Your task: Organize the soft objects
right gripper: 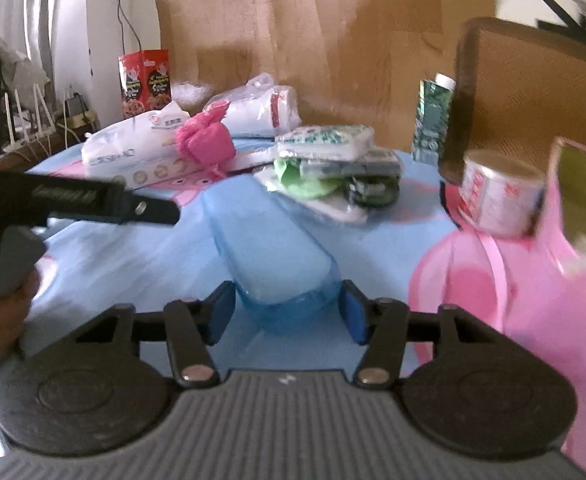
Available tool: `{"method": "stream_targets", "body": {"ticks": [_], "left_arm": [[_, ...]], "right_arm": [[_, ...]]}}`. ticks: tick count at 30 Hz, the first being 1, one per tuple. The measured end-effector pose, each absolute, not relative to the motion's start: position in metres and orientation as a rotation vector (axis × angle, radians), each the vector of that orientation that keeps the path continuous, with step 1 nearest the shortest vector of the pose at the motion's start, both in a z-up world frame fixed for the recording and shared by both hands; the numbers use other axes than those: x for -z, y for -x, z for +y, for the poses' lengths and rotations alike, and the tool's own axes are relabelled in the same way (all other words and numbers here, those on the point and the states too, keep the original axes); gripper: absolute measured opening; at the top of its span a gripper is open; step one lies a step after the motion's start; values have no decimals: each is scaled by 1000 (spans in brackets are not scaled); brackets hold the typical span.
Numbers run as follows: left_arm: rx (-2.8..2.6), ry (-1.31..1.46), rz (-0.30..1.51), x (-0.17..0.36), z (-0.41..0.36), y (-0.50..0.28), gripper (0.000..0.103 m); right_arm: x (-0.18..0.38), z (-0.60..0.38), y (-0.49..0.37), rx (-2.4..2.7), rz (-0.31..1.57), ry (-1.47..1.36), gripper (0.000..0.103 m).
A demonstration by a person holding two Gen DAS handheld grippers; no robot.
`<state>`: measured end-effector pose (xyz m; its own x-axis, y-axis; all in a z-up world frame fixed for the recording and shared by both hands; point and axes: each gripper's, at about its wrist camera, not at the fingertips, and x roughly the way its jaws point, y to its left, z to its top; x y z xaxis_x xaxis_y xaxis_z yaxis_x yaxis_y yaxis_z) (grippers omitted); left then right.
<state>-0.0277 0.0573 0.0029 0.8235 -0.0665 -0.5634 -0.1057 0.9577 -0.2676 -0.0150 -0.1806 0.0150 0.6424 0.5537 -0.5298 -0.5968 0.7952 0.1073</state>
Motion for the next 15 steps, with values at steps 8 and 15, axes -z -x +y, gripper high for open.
{"method": "stream_targets", "body": {"ticks": [8, 15], "left_arm": [[172, 415, 611, -4, 67, 24, 103], [357, 365, 692, -6, 15, 7, 79]], "right_arm": [[-11, -212, 65, -622, 589, -3, 59], [-9, -204, 65, -623, 560, 21, 59]]}}
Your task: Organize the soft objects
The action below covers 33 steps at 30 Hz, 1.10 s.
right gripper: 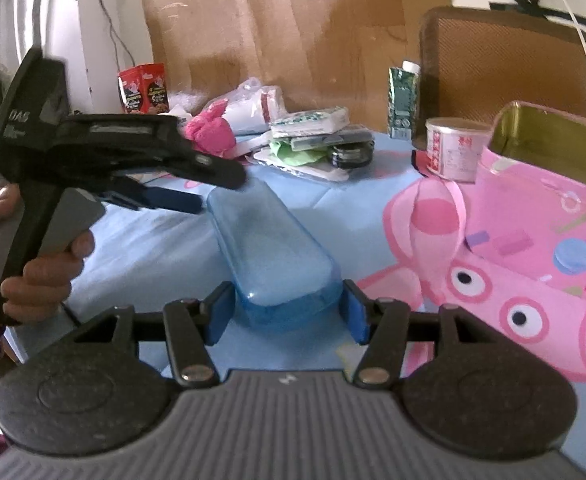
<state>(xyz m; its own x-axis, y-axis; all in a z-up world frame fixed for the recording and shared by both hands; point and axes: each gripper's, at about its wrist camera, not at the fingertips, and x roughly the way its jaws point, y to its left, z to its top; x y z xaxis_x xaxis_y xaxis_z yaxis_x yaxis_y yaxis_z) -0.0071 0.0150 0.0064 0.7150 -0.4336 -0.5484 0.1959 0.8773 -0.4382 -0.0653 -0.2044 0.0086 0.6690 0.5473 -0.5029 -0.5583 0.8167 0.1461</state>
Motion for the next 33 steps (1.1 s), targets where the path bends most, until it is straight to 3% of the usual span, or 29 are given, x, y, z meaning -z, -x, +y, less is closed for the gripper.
{"method": "stream_targets", "body": {"ticks": [8, 15, 19, 23, 27, 33], "left_arm": [[493, 406, 684, -40, -27, -16, 79], [598, 277, 593, -92, -124, -54, 80], [645, 255, 615, -93, -175, -75, 78], [608, 186, 632, -83, -207, -76, 86], [581, 133, 616, -74, -195, -61, 91], [464, 175, 575, -61, -98, -20, 96]], "right_arm": [[-40, -248, 77, -559, 385, -8, 59], [-69, -311, 64, -384, 268, 35, 59], [-69, -348, 49, -271, 258, 16, 59], [-61, -369, 28, -68, 276, 19, 63], [-55, -388, 27, -20, 267, -98, 66], [-61, -365, 45, -86, 147, -130, 66]]}}
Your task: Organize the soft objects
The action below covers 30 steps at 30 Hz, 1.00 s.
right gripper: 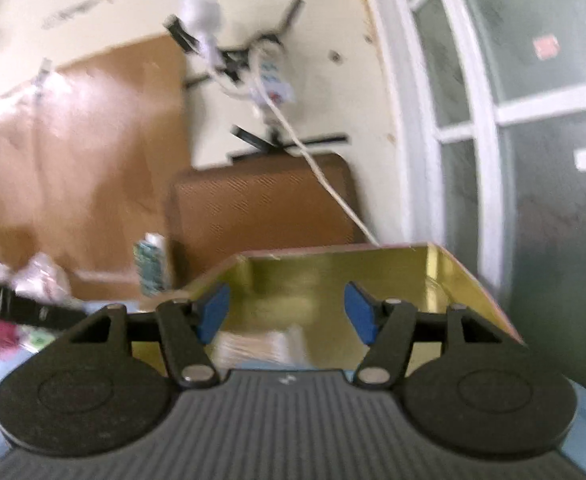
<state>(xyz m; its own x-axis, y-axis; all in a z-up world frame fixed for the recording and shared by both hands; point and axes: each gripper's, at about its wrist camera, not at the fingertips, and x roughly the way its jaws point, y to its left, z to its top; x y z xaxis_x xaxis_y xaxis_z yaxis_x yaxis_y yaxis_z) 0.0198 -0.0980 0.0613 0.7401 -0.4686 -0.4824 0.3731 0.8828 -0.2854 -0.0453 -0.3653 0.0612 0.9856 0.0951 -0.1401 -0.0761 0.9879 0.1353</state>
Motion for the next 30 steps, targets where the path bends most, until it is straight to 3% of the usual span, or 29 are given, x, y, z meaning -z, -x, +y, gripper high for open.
{"method": "stream_targets", "body": {"ticks": [8, 12, 16, 20, 25, 30], "left_arm": [[-39, 208, 582, -25, 55, 18, 96], [-121, 261, 563, -12, 93, 30, 94], [-88, 332, 497, -14, 104, 36, 96], [-53, 307, 452, -15, 97, 40, 99], [-27, 316, 427, -17, 92, 43, 100], [-9, 364, 425, -17, 99, 43, 102]], "right_arm": [[-71, -253, 23, -450, 232, -75, 66], [-70, -186, -18, -521, 297, -76, 88], [-62, -132, -67, -480, 410, -91, 95], [-50, -95, -96, -399, 476, -14, 95], [-39, -91, -97, -396, 522, 17, 73], [-47, -105, -57, -484, 504, 22, 64]]}}
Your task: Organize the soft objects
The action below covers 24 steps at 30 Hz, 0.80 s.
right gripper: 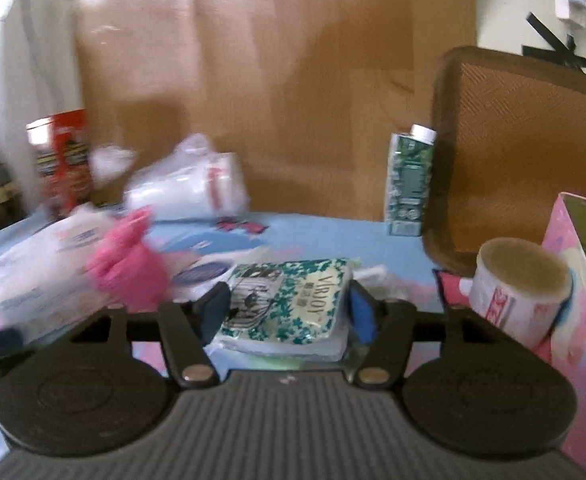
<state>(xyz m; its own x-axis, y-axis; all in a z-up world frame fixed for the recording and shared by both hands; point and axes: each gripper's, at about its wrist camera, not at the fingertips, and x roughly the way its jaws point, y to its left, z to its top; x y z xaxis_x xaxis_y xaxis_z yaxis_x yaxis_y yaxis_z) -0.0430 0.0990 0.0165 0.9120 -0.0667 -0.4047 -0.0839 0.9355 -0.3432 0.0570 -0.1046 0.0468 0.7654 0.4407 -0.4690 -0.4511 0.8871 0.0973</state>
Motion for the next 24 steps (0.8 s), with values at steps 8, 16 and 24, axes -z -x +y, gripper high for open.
{"method": "stream_targets", "body": {"ticks": [8, 16, 24], "left_arm": [[30, 368, 443, -16, 98, 41, 102], [107, 371, 503, -14, 97, 35, 96], [300, 529, 645, -8, 84, 57, 72]], "right_arm": [[-34, -135, 35, -742, 569, 73, 69], [-17, -160, 44, -679, 593, -63, 93], [-13, -159, 52, -746, 612, -58, 93]]}}
